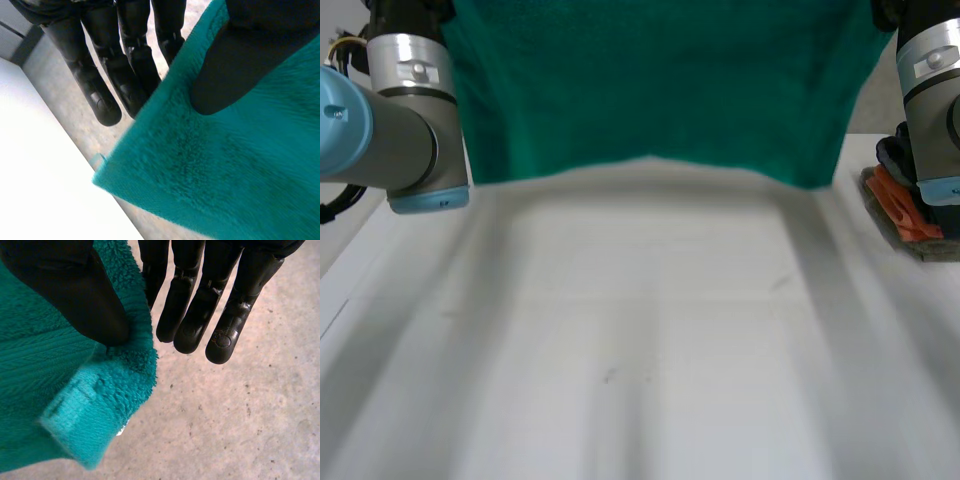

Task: Fold the laundry.

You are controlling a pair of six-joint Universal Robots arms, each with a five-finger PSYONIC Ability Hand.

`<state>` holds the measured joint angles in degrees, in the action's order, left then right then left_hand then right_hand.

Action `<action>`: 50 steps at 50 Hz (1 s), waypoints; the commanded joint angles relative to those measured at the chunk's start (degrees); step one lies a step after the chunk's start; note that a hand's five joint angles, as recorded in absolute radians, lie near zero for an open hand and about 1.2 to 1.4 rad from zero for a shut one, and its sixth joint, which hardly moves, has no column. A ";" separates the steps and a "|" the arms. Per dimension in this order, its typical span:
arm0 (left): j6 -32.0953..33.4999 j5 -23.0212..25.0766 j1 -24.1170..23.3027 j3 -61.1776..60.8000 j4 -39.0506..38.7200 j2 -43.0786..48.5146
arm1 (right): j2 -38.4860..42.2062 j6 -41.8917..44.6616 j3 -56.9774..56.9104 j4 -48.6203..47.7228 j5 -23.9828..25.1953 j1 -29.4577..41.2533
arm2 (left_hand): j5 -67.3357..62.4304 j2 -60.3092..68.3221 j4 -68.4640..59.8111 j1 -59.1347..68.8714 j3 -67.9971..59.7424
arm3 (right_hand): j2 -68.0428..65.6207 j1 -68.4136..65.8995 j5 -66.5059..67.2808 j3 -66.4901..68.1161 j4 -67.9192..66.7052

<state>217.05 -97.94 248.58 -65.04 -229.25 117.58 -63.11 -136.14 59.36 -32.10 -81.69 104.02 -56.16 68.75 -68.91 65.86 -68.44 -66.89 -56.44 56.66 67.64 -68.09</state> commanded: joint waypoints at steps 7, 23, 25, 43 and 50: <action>-0.31 -0.23 1.20 -26.70 2.14 -4.99 | -0.70 -0.27 19.00 3.01 3.19 0.39 | -13.84 11.25 -11.09 14.14 -11.56 | -13.11 -23.56 13.34 12.36 -11.91; 3.28 -0.06 1.20 -41.39 7.57 -1.56 | 5.89 -0.09 30.64 18.37 8.47 -1.10 | -13.84 11.25 -11.09 14.14 -11.56 | -13.11 -23.56 13.34 12.36 -11.91; 4.34 -0.06 1.20 -42.01 9.78 -2.44 | 5.54 0.17 30.64 21.27 8.47 -1.72 | -13.84 11.25 -11.09 14.14 -11.56 | -13.11 -23.56 13.34 12.36 -11.91; 20.34 0.73 1.12 -54.67 52.23 -27.75 | -13.00 21.25 34.24 69.46 7.95 -13.14 | -13.84 11.25 -11.09 14.14 -11.56 | -13.11 -23.56 13.34 12.36 -11.91; 20.43 1.70 1.73 -50.10 45.84 -21.80 | -7.04 21.62 33.45 61.21 6.81 -13.15 | -13.84 11.25 -11.09 14.14 -11.56 | -13.11 -23.56 13.34 12.36 -11.91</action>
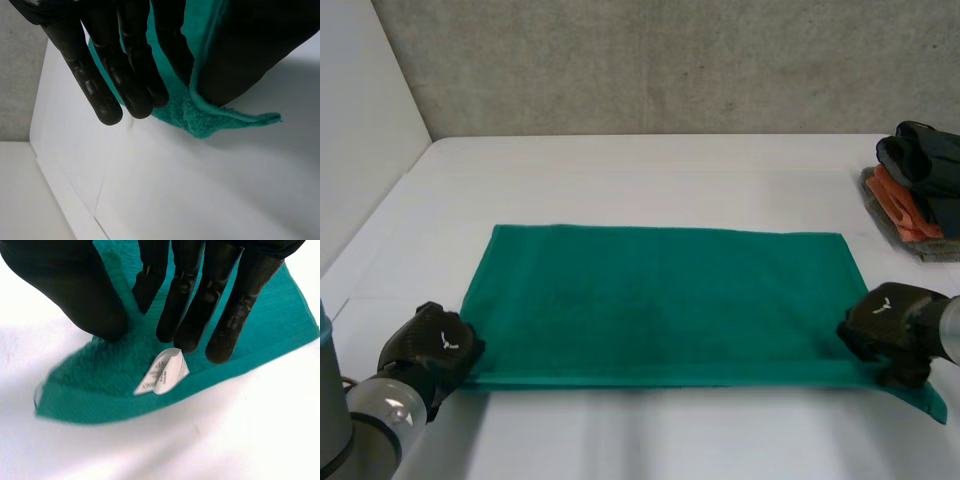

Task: Fold the laundry.

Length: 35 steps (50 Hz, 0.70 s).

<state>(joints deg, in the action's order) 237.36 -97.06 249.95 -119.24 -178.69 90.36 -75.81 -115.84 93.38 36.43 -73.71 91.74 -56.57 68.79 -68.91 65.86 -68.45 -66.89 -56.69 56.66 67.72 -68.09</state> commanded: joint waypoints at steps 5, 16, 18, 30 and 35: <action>-0.05 0.03 0.45 9.89 -12.90 12.64 | 9.36 -1.13 -4.16 -15.32 -5.47 1.24 | -13.43 11.21 -11.09 14.14 -11.55 | -13.11 -23.31 13.34 12.28 -11.91; -0.40 -0.23 -0.34 24.39 -36.37 28.98 | 18.58 -9.22 -15.59 -27.98 -6.88 6.60 | -13.43 11.21 -11.09 14.14 -11.55 | -13.11 -23.31 13.34 12.28 -11.91; -0.23 -0.75 -0.43 27.11 -39.09 31.44 | 20.78 -9.93 -18.14 -32.28 -7.41 7.31 | -13.43 11.21 -11.09 14.14 -11.55 | -13.11 -23.31 13.34 12.28 -11.91; -0.05 -2.78 -0.69 44.96 -43.15 47.70 | 31.24 -9.84 -26.93 -48.03 -8.29 8.19 | 8.53 -10.75 10.87 -7.82 10.41 | -13.11 -23.31 13.34 12.28 -11.91; -0.40 -2.60 -1.92 45.50 -43.68 48.24 | 33.27 -9.93 -28.34 -49.52 -10.22 9.59 | 56.57 -58.79 58.91 -55.86 58.45 | 56.89 46.69 -56.66 -57.72 58.09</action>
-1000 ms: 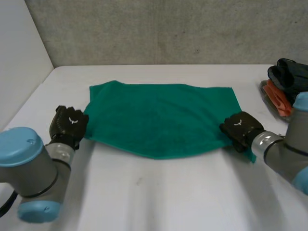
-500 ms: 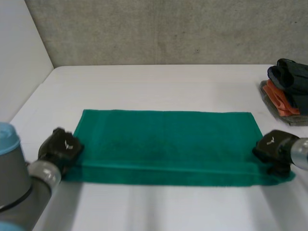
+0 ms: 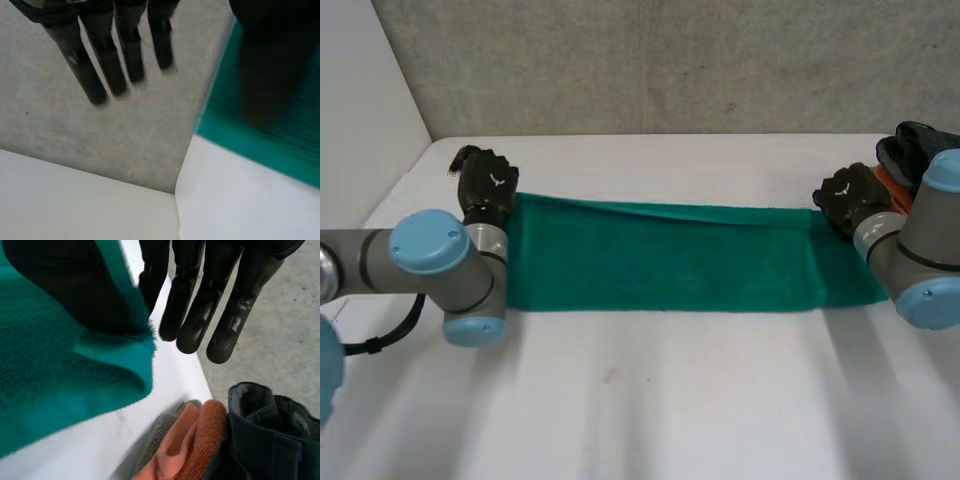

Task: Fold the laundry.

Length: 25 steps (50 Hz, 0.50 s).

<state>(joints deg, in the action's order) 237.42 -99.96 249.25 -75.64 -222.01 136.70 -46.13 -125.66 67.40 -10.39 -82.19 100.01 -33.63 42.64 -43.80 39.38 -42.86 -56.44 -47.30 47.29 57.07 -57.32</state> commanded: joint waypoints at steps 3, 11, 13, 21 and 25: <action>-0.73 0.20 -2.45 1.38 -1.05 0.94 | 2.28 -1.16 -2.45 -2.44 -5.42 1.86 | 33.63 -32.64 33.80 -29.38 32.86 | 46.44 37.30 -47.29 -47.07 47.32; -1.08 -0.33 -2.63 -5.19 -2.11 -6.78 | -10.19 -13.01 4.31 -2.61 -7.90 1.15 | 33.63 -32.64 33.80 -29.38 32.86 | 46.44 37.30 -47.29 -47.07 47.32; -1.26 -0.50 -2.54 -7.31 -2.11 -9.07 | -13.35 -15.56 5.98 -2.09 -6.58 1.15 | 33.63 -32.64 33.80 -29.38 32.86 | 46.44 37.30 -47.29 -47.07 47.32; -6.79 -0.15 -2.63 -19.53 -2.02 -18.74 | -22.15 -20.93 14.42 7.37 3.78 -4.46 | 33.63 -32.64 33.80 -29.38 32.86 | 46.44 37.30 -47.29 -47.07 47.32; -10.48 -0.06 -2.89 -24.02 -1.93 -22.09 | -22.16 -21.20 16.35 14.15 6.51 -6.22 | 33.63 -32.64 33.80 -29.38 32.86 | 33.12 23.98 -33.97 -33.76 34.00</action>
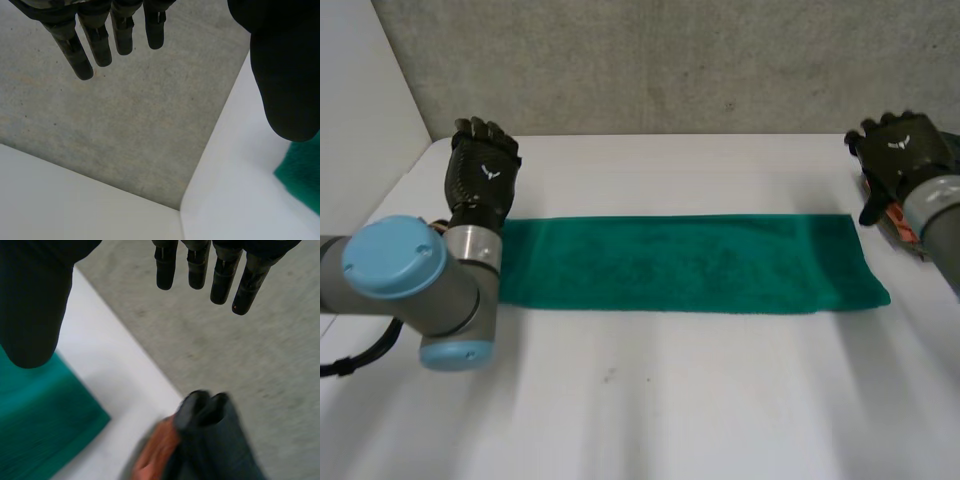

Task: Fold the laundry.

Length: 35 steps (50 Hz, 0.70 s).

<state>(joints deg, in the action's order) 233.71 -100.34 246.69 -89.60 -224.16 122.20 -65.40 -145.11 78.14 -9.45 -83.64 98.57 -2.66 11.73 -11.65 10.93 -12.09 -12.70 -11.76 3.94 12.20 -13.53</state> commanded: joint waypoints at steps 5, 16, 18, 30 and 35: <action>-9.76 0.06 -0.68 -12.79 0.30 -9.00 | -1.57 -2.10 5.18 16.92 9.72 -5.57 | 2.66 -1.73 1.65 -0.93 2.09 | -20.57 -21.51 19.34 21.08 -19.75; -10.21 0.15 -0.68 -14.11 0.30 -8.47 | 5.63 -2.99 7.02 14.12 9.64 -7.07 | 2.61 -1.68 1.60 -0.89 2.05 | -19.59 -20.52 18.35 20.09 -18.76; -10.21 0.24 -0.59 -14.02 0.30 -8.38 | 6.86 -2.37 7.38 12.89 9.20 -7.33 | 2.61 -1.68 1.60 -0.89 2.05 | -19.59 -20.52 18.35 20.09 -18.76; -10.21 0.32 -0.77 -14.11 0.30 -8.20 | 11.88 1.31 6.24 7.96 7.97 -8.47 | 2.61 -1.68 1.60 -0.89 2.05 | -67.19 -68.13 65.95 67.70 -66.36; -10.21 0.24 -0.77 -14.11 0.30 -8.47 | 10.47 4.92 6.94 7.70 6.12 -12.08 | 2.66 -1.73 1.65 -0.93 2.09 | -67.30 -68.24 66.06 67.80 -66.47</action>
<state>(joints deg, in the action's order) 223.51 -100.01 245.95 -103.68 -223.87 114.00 -53.73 -143.96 84.63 -1.60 -75.84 89.83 -2.66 11.73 -11.65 10.93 -12.09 -66.49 -54.94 54.81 66.18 -66.30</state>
